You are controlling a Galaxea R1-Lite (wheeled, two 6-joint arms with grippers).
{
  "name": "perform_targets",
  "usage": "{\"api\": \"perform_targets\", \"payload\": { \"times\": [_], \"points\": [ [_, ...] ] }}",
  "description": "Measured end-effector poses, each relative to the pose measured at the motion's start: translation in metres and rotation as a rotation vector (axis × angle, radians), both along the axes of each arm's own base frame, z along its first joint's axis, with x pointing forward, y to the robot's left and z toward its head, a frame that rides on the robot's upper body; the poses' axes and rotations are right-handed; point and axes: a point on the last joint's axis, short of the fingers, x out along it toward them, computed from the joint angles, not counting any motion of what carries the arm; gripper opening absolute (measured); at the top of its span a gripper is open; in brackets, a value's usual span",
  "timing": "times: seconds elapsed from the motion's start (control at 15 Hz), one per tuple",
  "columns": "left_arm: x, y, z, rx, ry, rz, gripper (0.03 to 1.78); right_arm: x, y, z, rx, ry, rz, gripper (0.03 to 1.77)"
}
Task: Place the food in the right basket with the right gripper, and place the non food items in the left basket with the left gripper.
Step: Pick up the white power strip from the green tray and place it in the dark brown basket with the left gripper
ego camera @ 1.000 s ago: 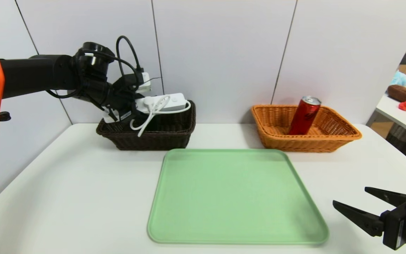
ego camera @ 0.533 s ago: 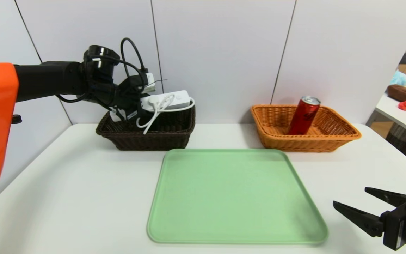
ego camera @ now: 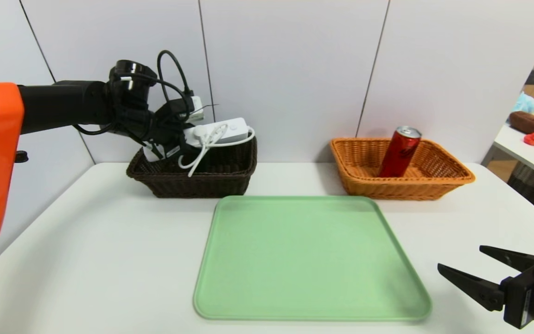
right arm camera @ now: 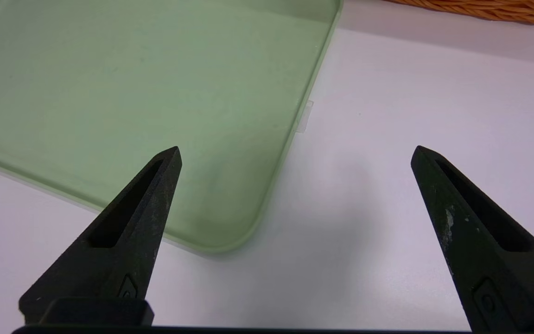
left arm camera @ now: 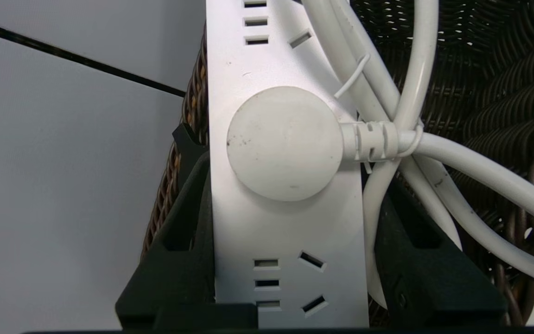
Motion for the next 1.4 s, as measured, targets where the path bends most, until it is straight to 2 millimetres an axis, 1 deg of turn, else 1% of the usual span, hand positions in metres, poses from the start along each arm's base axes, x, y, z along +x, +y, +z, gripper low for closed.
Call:
{"api": "perform_targets", "payload": {
  "times": [0.4,0.93,1.4],
  "points": [
    [-0.001,0.000,0.000,-0.003,0.005,0.000,0.94,0.000,0.000,0.001,0.002,-0.002,0.001,1.71],
    [-0.017,0.001,0.004,-0.011,0.108,-0.037,0.94,0.000,0.000,0.000,0.002,-0.002,-0.001,1.71],
    [-0.013,-0.001,-0.002,-0.012,0.114,-0.037,0.94,0.001,0.000,0.001,0.001,-0.009,0.001,1.71]
  ]
}}
